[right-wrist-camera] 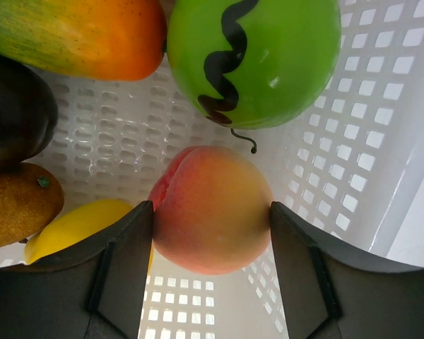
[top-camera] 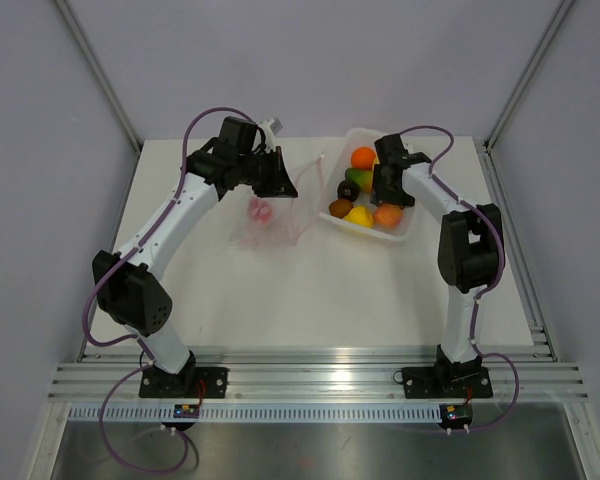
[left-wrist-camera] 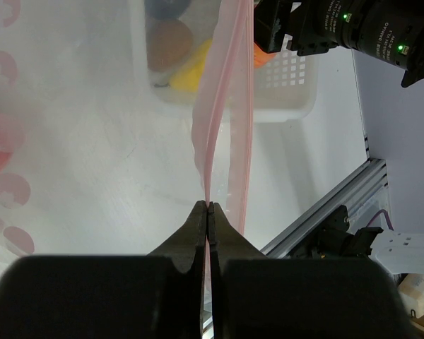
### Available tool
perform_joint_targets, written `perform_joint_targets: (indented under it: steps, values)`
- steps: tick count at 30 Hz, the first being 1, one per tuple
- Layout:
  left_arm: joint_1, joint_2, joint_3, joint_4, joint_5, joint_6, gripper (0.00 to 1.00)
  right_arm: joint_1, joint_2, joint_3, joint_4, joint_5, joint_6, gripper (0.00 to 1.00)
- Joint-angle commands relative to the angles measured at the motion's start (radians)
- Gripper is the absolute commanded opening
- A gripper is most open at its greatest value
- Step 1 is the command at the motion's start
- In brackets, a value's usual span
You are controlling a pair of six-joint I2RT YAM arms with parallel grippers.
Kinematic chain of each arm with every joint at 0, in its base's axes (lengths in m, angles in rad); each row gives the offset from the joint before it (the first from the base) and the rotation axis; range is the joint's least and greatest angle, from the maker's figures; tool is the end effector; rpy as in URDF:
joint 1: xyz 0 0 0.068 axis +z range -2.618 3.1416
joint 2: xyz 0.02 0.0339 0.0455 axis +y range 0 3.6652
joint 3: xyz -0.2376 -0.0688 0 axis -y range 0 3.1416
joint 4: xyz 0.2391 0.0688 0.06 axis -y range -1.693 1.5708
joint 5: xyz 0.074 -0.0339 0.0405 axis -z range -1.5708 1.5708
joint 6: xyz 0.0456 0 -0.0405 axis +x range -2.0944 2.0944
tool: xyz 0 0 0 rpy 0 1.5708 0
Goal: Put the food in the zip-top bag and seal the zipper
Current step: Pick up the fake fruit from the bin, then place the fake fruit in the zipper food storage bag.
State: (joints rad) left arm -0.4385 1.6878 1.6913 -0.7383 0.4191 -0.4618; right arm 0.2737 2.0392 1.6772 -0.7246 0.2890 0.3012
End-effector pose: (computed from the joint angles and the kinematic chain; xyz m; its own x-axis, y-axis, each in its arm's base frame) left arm 0.3293 -0.1749 0.3328 -0.8380 -0.0565 -0.5427 0.3215 0.7525 -0.5748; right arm 0.4145 0.1029 0.1928 -0.8527 0.0560 -0.5194 0.1273 0.9865 -0.1028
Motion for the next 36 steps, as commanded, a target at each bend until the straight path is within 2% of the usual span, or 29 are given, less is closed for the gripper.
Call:
perform_joint_targets:
  steps: [1,3,13,21,29,36]
  values:
    - [0.001,-0.046,-0.005,0.042,0.026,-0.006,0.00,-0.001,-0.053,0.004,0.025,-0.013,0.004,0.53]
    - [0.001,-0.046,-0.005,0.042,0.026,-0.005,0.00,-0.001,-0.097,-0.007,0.025,-0.008,0.009,0.50]
    - [0.001,-0.042,-0.001,0.045,0.030,-0.006,0.00,0.001,-0.342,-0.045,0.024,0.021,0.016,0.47]
    - [0.000,-0.037,-0.007,0.054,0.032,-0.011,0.00,0.028,-0.559,-0.057,0.057,-0.142,0.079,0.46]
    - [0.000,-0.033,-0.001,0.057,0.026,-0.021,0.00,0.274,-0.551,0.045,0.037,-0.070,0.079,0.46]
    - [0.000,-0.022,0.036,0.039,0.020,-0.018,0.00,0.355,-0.510,0.059,0.074,-0.125,0.105,0.46]
